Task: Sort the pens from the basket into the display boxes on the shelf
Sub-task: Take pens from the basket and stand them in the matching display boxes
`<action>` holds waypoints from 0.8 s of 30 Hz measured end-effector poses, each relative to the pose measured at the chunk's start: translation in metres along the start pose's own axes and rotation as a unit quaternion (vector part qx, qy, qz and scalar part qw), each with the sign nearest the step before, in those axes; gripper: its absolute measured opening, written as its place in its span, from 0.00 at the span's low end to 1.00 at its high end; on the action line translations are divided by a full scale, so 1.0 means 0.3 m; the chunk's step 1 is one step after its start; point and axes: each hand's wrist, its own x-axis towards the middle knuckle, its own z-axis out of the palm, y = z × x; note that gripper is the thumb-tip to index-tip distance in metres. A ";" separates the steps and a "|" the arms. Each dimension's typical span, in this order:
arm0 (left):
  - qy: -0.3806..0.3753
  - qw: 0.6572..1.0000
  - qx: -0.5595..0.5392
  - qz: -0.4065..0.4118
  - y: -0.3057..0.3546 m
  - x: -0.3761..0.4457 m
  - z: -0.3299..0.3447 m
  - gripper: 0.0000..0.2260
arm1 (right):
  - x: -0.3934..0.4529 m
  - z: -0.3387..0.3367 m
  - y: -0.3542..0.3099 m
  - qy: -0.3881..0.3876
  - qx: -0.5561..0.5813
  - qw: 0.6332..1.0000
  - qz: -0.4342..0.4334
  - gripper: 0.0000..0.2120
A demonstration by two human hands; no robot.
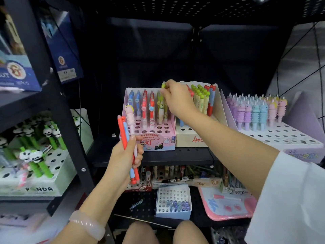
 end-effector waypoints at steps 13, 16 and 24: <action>-0.014 1.000 0.018 0.000 0.004 -0.012 0.013 0.12 | -0.088 0.096 0.063 -0.090 -0.020 0.994 0.058 0.09; -0.017 1.000 0.020 0.001 0.007 -0.015 0.012 0.13 | -0.109 0.083 0.059 -0.053 -0.016 0.997 0.061 0.09; -0.063 0.997 0.045 -0.001 -0.002 -0.027 0.104 0.13 | -0.199 -0.004 -0.015 -0.151 0.259 0.946 0.119 0.13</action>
